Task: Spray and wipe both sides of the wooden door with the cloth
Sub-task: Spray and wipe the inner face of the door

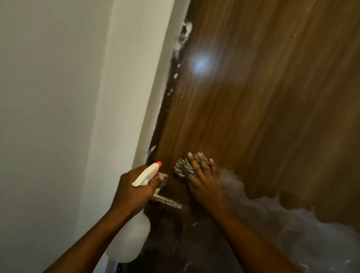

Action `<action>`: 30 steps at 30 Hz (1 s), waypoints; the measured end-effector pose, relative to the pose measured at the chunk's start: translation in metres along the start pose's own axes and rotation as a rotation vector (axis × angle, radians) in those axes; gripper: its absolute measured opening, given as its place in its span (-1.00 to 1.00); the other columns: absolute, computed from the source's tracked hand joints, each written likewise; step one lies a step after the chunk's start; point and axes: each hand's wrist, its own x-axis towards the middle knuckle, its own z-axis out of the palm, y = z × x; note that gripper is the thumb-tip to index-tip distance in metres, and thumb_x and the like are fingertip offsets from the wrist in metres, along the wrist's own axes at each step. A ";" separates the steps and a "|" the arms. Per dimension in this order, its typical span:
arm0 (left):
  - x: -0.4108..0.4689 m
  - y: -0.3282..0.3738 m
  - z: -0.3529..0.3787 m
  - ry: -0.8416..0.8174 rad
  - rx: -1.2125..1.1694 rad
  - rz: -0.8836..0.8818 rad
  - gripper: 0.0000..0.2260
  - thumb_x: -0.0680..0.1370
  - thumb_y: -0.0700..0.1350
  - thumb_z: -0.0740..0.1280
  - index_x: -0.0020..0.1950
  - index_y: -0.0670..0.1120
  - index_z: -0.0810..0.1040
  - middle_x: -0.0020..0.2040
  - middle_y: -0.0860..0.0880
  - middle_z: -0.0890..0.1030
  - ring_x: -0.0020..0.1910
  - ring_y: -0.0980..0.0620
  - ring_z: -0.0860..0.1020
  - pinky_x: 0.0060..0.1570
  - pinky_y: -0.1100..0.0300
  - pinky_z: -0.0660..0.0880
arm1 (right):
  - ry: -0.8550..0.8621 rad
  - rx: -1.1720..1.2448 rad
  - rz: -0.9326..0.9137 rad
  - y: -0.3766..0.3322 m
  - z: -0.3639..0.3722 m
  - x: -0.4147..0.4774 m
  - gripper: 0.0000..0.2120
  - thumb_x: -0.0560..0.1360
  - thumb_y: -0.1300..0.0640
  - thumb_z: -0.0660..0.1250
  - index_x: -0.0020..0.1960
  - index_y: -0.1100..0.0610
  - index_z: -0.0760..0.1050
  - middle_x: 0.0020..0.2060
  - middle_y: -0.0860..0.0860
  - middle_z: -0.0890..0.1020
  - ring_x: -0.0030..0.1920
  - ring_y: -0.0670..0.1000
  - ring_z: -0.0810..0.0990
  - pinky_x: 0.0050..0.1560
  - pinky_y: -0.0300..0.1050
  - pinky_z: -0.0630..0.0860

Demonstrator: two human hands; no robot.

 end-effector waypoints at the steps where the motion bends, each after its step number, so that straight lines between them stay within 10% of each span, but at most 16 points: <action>1: -0.001 0.004 0.004 -0.007 -0.004 -0.008 -0.69 0.43 0.00 0.41 0.14 0.02 0.48 -0.02 0.04 0.56 -0.09 0.03 0.57 -0.18 0.34 0.50 | 0.012 0.039 0.077 -0.015 0.004 0.010 -0.49 0.53 0.05 0.36 0.46 -0.08 0.39 0.56 0.05 0.20 0.58 0.18 0.10 0.53 0.25 0.02; 7: -0.009 0.021 0.052 -0.151 -0.009 0.009 -0.43 0.30 0.20 0.37 0.24 -0.04 0.52 0.10 -0.05 0.62 0.03 -0.07 0.60 0.10 -0.03 0.55 | -0.030 0.079 -0.049 0.013 0.009 -0.050 -0.54 0.60 0.09 0.27 0.49 -0.04 0.35 0.57 0.06 0.21 0.59 0.17 0.07 0.54 0.20 0.05; 14: -0.021 0.029 0.113 -0.199 -0.069 -0.013 -0.46 0.30 0.23 0.37 0.20 0.02 0.51 0.03 -0.09 0.63 0.00 -0.08 0.61 0.06 -0.06 0.58 | 0.159 -0.019 0.868 0.065 -0.026 -0.053 -0.40 0.61 -0.04 0.20 0.59 -0.01 0.09 0.58 0.19 0.12 0.57 0.27 0.02 0.53 0.31 -0.03; 22: -0.022 0.028 0.145 -0.251 -0.017 0.007 -0.37 0.29 0.21 0.35 0.28 -0.08 0.46 0.13 -0.10 0.61 0.07 -0.10 0.59 0.13 -0.09 0.53 | 0.120 0.094 0.334 0.046 0.005 -0.107 -0.55 0.56 -0.01 0.36 0.42 0.03 0.47 0.51 0.12 0.33 0.54 0.23 0.19 0.52 0.26 0.06; 28: -0.049 0.018 0.179 -0.239 0.032 -0.015 -0.49 0.39 0.02 0.44 0.27 -0.14 0.45 0.03 0.02 0.49 0.07 -0.01 0.53 0.10 0.16 0.44 | 0.329 0.004 1.365 0.120 -0.026 -0.160 -0.48 0.64 0.01 0.19 0.56 0.09 0.22 0.53 0.34 0.16 0.52 0.33 0.17 0.49 0.28 0.11; 30: -0.060 0.019 0.193 -0.242 0.056 -0.042 -0.55 0.42 -0.03 0.44 0.24 -0.16 0.47 -0.01 0.02 0.47 -0.01 0.05 0.48 0.00 0.31 0.37 | 0.424 0.065 1.437 0.159 -0.046 -0.153 -0.49 0.66 0.02 0.12 0.58 0.08 0.16 0.54 0.33 0.11 0.56 0.29 0.07 0.54 0.26 0.00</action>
